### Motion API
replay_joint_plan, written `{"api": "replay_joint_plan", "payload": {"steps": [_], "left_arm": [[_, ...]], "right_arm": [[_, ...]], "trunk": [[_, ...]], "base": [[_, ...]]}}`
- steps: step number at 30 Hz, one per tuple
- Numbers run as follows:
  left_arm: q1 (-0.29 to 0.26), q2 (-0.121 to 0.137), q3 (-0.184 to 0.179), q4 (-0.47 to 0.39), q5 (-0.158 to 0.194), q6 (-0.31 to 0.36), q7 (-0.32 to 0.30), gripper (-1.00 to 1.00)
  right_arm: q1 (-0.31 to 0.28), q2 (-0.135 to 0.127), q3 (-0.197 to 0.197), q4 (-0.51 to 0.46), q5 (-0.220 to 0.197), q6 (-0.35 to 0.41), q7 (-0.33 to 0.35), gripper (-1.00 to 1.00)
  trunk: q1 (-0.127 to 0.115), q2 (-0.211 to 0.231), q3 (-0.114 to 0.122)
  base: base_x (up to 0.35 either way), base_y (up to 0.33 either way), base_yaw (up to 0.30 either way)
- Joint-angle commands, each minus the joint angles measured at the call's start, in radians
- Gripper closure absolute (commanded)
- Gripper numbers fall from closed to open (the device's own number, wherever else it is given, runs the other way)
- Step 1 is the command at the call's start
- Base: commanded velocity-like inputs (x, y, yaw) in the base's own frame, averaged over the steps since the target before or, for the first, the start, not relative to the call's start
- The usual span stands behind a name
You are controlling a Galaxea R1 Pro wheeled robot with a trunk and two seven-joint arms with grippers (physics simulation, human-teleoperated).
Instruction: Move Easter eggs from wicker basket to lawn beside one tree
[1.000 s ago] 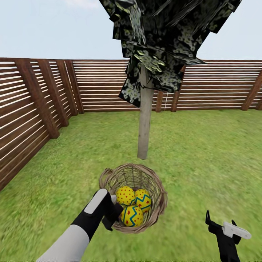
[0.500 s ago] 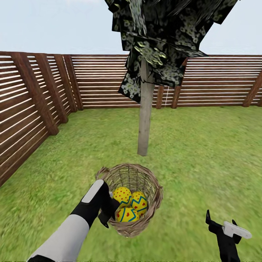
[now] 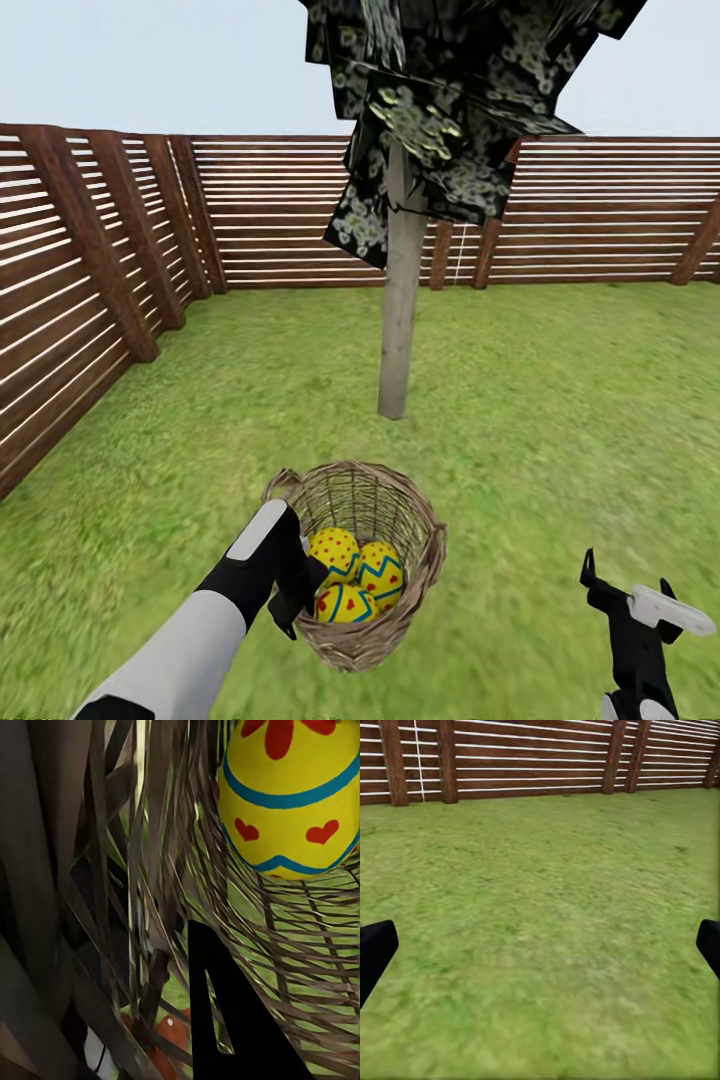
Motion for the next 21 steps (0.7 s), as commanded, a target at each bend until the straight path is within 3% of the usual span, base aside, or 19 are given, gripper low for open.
{"api": "replay_joint_plan", "payload": {"steps": [1, 11, 21], "left_arm": [[-0.001, 0.000, -0.001, -0.001, 0.003, 0.009, 0.005, 1.00], [-0.001, 0.000, -0.003, -0.001, 0.005, 0.000, 0.005, 1.00], [-0.001, 0.000, -0.013, 0.001, -0.001, -0.027, -0.014, 1.00]], "right_arm": [[0.000, 0.000, 0.002, 0.004, -0.004, -0.003, -0.002, -1.00], [0.000, -0.002, 0.000, 0.007, -0.004, -0.003, -0.003, -1.00], [0.000, -0.004, 0.000, 0.006, -0.004, -0.003, -0.003, -1.00]], "trunk": [[0.004, -0.008, -0.006], [0.042, -0.078, -0.053], [0.042, -0.078, -0.070]], "base": [[0.000, 0.000, 0.000], [0.000, 0.000, 0.000], [0.036, 0.000, 0.000]]}}
